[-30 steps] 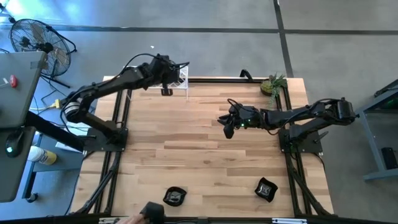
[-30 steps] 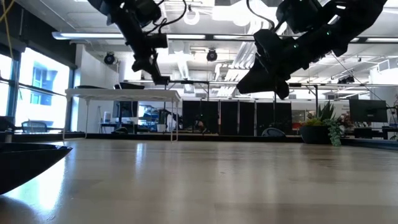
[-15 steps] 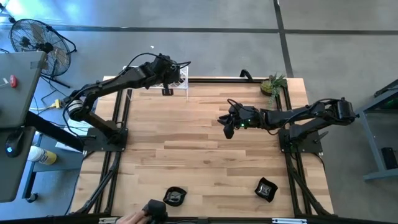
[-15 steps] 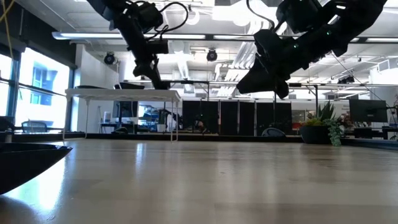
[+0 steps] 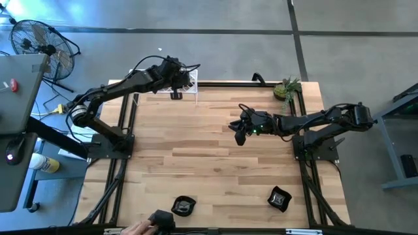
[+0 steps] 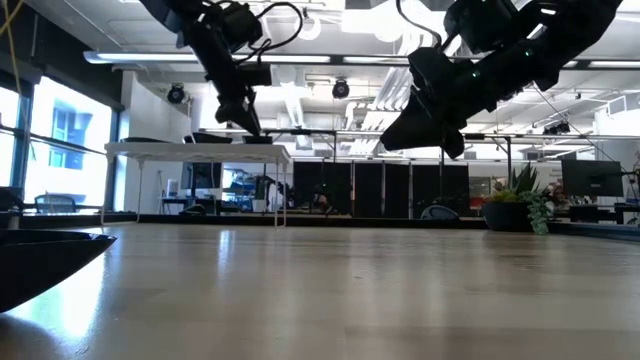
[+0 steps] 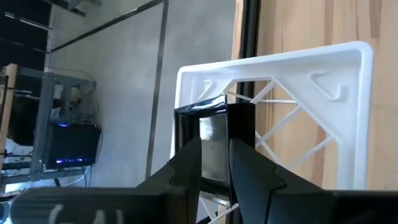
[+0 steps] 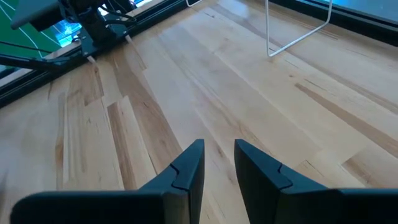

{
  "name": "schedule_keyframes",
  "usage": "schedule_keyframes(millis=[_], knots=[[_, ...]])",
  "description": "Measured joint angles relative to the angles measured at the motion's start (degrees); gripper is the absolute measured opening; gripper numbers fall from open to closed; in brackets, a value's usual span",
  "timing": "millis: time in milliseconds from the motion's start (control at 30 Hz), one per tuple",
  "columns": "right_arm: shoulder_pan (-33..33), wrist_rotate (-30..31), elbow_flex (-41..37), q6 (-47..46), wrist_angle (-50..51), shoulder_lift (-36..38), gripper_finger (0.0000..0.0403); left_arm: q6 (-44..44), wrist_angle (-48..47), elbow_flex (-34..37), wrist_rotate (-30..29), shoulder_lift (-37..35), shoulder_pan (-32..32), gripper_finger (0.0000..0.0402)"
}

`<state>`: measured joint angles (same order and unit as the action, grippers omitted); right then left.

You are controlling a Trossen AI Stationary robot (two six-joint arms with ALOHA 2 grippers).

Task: Pick & Place Mini shaped plates
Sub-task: Stack the black square plate on top of the black square plate on the shelf, then stack the black leaf-shaped plate on top of the black leaf-shaped plate on the shelf

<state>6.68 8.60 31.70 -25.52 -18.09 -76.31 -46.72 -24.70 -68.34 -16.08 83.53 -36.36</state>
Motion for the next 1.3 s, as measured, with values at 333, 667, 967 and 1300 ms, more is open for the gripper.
schedule_keyframes(millis=[333, 667, 967, 1300], knots=[[0.0, 0.02, 0.02, -0.11, -0.02, 0.0, 0.0083, 0.94, 0.35, 0.0, 2.32, -0.99, 0.0, 0.0069], [0.0, -1.53, 0.02, 0.02, -0.02, 0.0, 0.0083, 10.37, -2.68, 0.05, 5.52, -2.98, 2.8, 0.0013], [-0.19, -1.04, 0.04, 1.55, 0.0, -0.02, 0.0083, 28.1, 2.51, 7.24, 19.62, -3.72, 11.85, 0.0002], [-2.07, -0.02, 0.04, 3.55, 0.02, -0.02, 0.0083, 36.31, 22.98, 19.83, 20.22, -3.68, 21.23, 0.0001]])
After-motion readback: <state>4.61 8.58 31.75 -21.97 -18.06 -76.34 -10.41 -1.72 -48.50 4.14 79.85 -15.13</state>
